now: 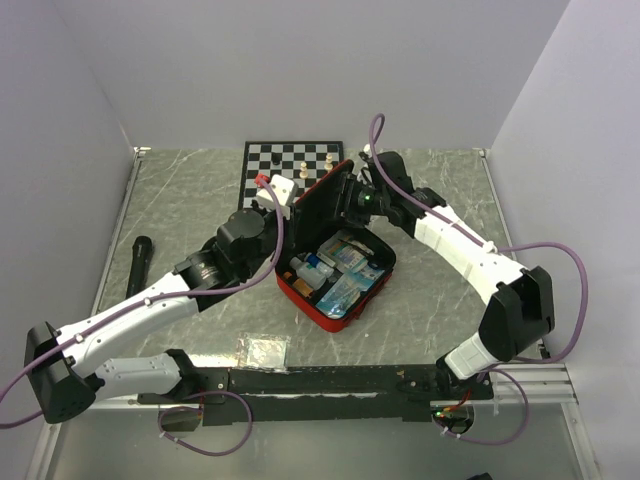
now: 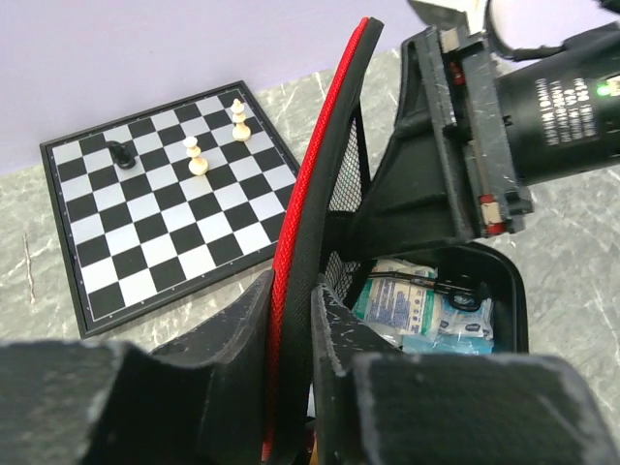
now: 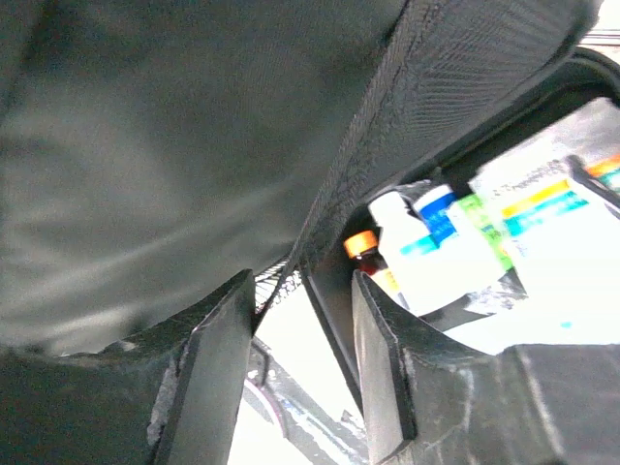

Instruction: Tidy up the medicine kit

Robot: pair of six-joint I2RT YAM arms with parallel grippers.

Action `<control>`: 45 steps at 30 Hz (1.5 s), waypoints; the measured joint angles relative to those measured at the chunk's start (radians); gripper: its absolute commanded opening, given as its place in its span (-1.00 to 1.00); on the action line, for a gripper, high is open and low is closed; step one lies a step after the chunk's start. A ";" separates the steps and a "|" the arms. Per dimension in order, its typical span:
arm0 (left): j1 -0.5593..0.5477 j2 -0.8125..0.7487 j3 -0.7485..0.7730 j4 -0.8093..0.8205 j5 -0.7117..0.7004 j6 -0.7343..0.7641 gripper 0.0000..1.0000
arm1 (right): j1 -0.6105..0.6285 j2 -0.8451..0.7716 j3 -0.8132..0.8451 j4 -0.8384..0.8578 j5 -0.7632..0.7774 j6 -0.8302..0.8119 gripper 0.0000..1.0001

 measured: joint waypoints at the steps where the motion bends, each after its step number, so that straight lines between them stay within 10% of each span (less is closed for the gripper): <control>1: 0.000 0.008 0.006 -0.004 0.000 0.005 -0.55 | -0.002 -0.008 -0.006 0.001 0.006 -0.004 0.06; 25: 0.005 0.013 0.010 -0.008 0.010 -0.005 -0.49 | 0.017 -0.306 -0.133 -0.040 0.114 -0.132 0.46; 35: 0.005 0.024 0.021 -0.010 0.010 -0.029 -0.49 | 0.542 -0.426 -0.454 0.095 0.212 -0.364 0.40; 45: 0.005 0.024 0.021 -0.018 -0.026 -0.065 -0.54 | 0.798 -0.219 -0.579 0.277 0.311 -0.398 0.40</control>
